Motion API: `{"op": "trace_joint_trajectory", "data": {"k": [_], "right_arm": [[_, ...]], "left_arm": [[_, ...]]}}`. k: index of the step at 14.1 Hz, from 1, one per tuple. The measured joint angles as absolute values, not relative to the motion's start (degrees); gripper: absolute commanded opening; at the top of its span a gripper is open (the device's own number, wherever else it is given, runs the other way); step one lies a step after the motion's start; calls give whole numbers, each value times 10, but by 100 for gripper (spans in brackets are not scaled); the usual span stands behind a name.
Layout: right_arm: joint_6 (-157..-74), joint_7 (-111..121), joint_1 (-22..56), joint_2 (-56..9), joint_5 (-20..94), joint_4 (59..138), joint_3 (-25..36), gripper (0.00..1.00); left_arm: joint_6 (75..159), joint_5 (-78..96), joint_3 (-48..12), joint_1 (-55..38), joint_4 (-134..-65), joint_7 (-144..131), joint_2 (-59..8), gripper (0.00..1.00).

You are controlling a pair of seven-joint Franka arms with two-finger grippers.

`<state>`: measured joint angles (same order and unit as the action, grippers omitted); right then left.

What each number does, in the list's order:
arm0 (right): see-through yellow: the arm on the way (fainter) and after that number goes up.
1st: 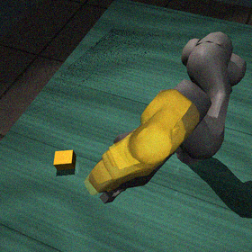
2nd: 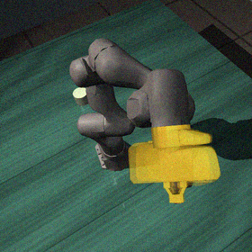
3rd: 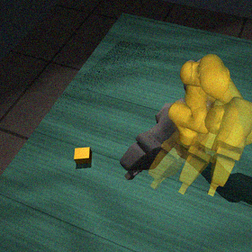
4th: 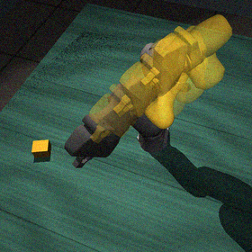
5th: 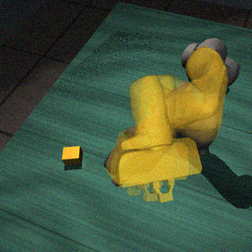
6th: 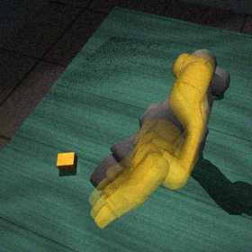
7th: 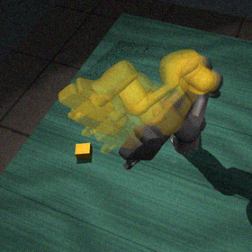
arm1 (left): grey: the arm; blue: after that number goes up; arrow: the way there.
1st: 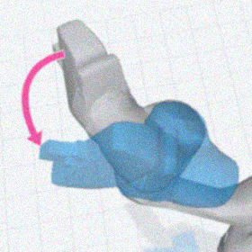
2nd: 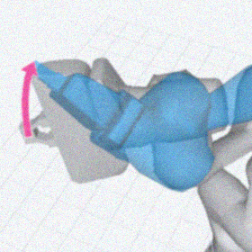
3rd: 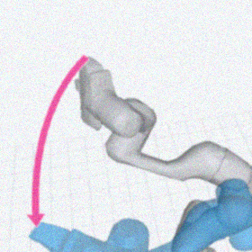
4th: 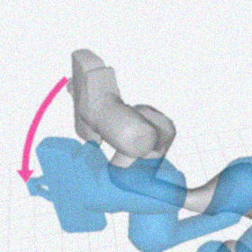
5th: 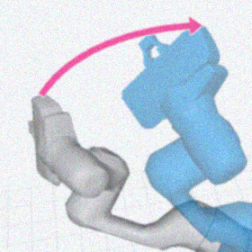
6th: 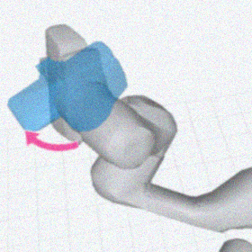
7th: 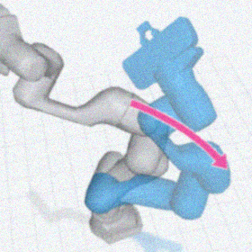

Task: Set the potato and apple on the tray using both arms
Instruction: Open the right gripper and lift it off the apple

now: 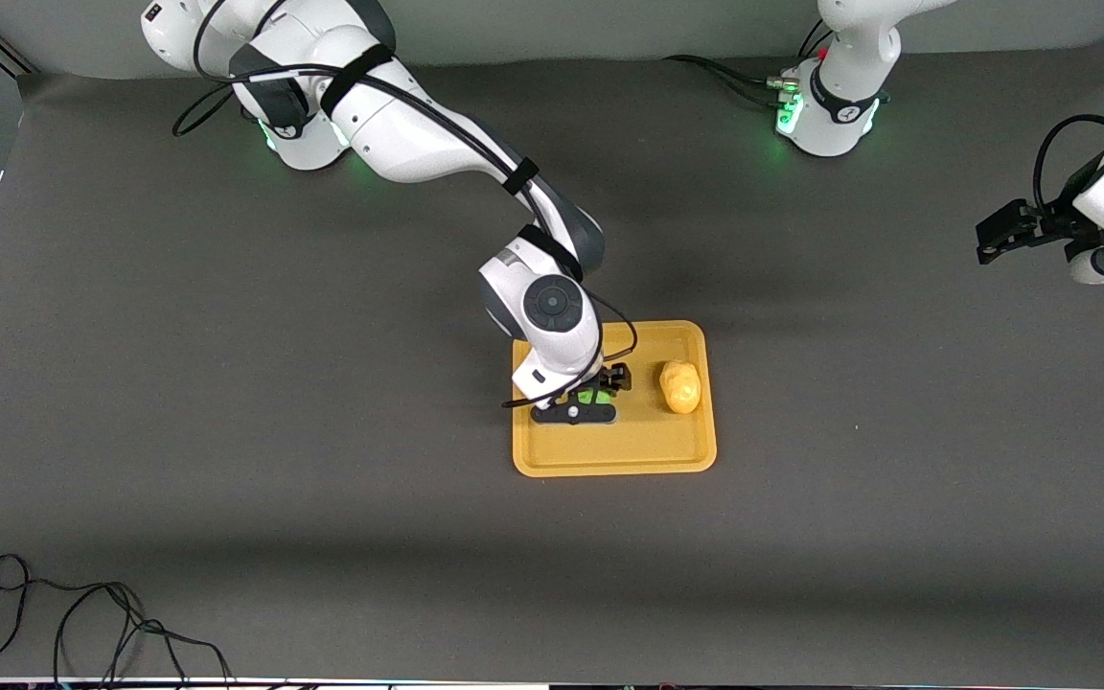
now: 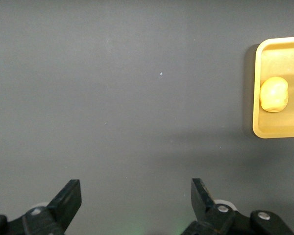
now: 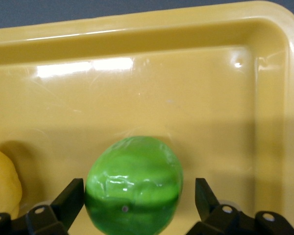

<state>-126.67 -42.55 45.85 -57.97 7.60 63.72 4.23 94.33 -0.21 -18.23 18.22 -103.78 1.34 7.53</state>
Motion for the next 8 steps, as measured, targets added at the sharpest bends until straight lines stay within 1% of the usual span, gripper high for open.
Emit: {"op": "trace_joint_trajectory", "data": {"k": [4, 6, 8], "right_arm": [[-1264, -425, 447, -570, 75, 634, 55, 100], [-1217, -412, 421, -531, 74, 633, 58, 100], [-1162, -402, 396, -476, 74, 640, 59, 100]], "left_arm": [[945, -2, -182, 182, -1044, 13, 80, 100], [946, -2, -182, 182, -1046, 13, 81, 100], [950, -2, -182, 182, -1049, 14, 82, 100]]}}
